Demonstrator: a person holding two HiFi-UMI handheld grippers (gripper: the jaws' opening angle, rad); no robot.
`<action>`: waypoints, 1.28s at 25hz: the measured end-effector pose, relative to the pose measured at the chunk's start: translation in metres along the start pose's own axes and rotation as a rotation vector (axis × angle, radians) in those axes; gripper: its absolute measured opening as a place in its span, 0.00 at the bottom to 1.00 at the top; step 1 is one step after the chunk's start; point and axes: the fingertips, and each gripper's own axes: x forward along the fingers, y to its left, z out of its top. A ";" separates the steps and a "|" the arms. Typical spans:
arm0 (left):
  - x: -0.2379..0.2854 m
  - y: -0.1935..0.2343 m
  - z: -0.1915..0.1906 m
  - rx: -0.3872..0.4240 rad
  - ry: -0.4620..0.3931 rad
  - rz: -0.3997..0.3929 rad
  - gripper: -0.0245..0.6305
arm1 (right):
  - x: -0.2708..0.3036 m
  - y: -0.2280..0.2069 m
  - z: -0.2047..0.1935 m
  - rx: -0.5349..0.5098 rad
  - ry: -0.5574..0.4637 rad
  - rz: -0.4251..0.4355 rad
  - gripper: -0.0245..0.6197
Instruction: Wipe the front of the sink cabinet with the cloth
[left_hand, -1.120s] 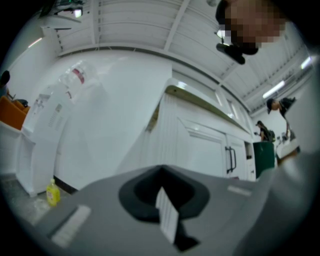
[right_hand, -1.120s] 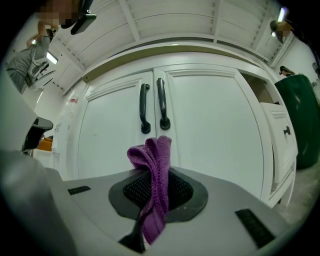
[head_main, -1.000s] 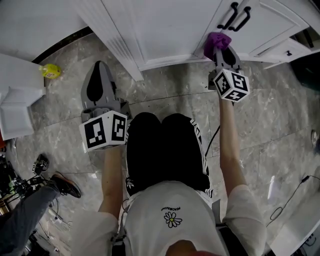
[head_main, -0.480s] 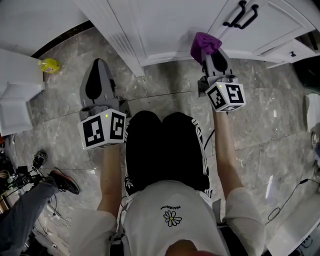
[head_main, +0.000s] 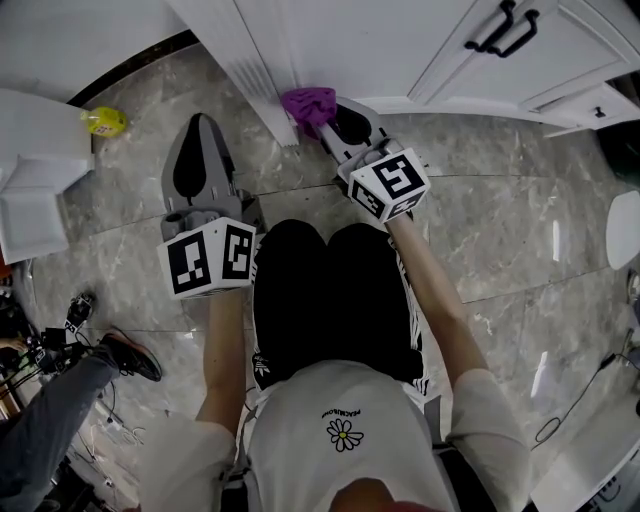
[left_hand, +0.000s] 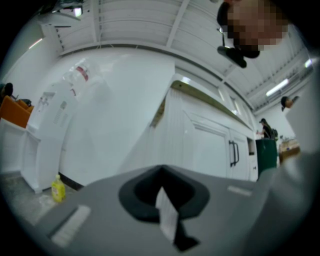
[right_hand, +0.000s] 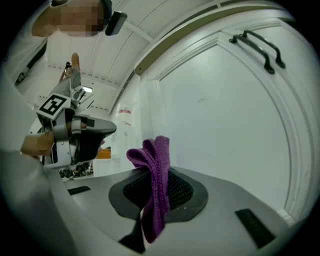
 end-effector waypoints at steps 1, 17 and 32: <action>0.000 0.002 -0.001 0.000 0.002 0.003 0.04 | 0.005 0.005 -0.006 -0.014 0.016 0.021 0.12; -0.002 0.016 -0.014 -0.019 0.021 0.019 0.04 | 0.050 0.013 -0.042 -0.099 0.100 -0.020 0.12; 0.009 -0.008 -0.014 -0.021 0.022 -0.015 0.04 | -0.009 -0.069 -0.039 -0.161 0.130 -0.231 0.12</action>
